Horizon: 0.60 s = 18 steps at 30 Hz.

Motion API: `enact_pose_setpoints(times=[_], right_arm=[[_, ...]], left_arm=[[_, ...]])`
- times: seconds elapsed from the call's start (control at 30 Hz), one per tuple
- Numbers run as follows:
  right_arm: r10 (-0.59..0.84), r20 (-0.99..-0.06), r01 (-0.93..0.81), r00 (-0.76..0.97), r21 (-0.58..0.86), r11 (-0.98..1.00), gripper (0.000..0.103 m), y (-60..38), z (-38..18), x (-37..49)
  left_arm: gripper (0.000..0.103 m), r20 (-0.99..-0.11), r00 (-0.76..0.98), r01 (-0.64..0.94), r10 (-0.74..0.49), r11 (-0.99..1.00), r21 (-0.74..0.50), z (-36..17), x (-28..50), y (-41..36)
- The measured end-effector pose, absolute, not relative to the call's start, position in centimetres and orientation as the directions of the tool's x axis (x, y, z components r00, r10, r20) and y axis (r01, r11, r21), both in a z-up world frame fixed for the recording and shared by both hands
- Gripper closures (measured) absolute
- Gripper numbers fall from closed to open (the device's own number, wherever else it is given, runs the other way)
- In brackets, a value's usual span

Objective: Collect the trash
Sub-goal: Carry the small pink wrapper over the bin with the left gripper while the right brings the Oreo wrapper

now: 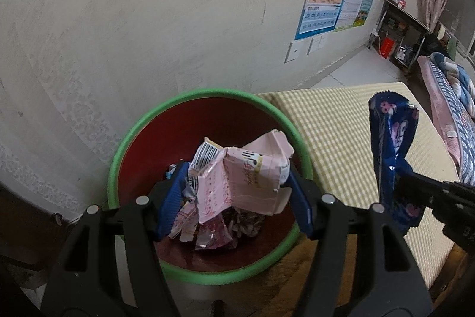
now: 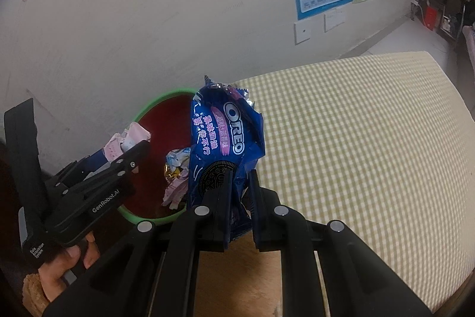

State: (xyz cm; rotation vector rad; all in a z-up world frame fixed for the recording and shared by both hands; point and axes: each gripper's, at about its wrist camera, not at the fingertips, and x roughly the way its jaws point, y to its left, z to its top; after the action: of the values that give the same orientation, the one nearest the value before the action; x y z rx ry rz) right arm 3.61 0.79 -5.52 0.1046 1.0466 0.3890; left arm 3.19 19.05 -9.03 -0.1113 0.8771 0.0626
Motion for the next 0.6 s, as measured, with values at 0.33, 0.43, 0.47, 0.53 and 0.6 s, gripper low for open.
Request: enact_pose_setpoints(times=[0.33, 0.43, 0.47, 0.53, 0.6], right_arm=[[0.374, -0.831, -0.298, 0.413, 0.264, 0.917, 0.091, 3.1, -5.8, 5.3], [0.375, -0.833, -0.306, 0.407, 0.263, 0.915, 0.091, 3.8, -6.0, 5.5], [0.376, -0.835, -0.309, 0.403, 0.263, 0.914, 0.091, 3.9, -6.1, 5.6], [0.375, -0.839, -0.314, 0.395, 0.261, 0.913, 0.091, 4.1, -6.4, 6.1], [0.373, -0.843, -0.322, 0.388, 0.256, 0.912, 0.091, 4.4, -6.7, 6.2]], left_arm=[[0.042, -0.788, 0.615, -0.130, 0.024, 0.989, -0.072, -10.2, 3.7, 20.4], [0.042, -0.794, 0.608, -0.134, 0.026, 0.988, -0.071, -10.6, 3.7, 20.4], [0.042, -0.796, 0.604, -0.135, 0.026, 0.988, -0.071, -10.8, 3.8, 20.5], [0.042, -0.802, 0.597, -0.138, 0.025, 0.988, -0.072, -11.1, 3.9, 20.6], [0.042, -0.806, 0.592, -0.141, 0.024, 0.987, -0.075, -11.4, 3.9, 20.8]])
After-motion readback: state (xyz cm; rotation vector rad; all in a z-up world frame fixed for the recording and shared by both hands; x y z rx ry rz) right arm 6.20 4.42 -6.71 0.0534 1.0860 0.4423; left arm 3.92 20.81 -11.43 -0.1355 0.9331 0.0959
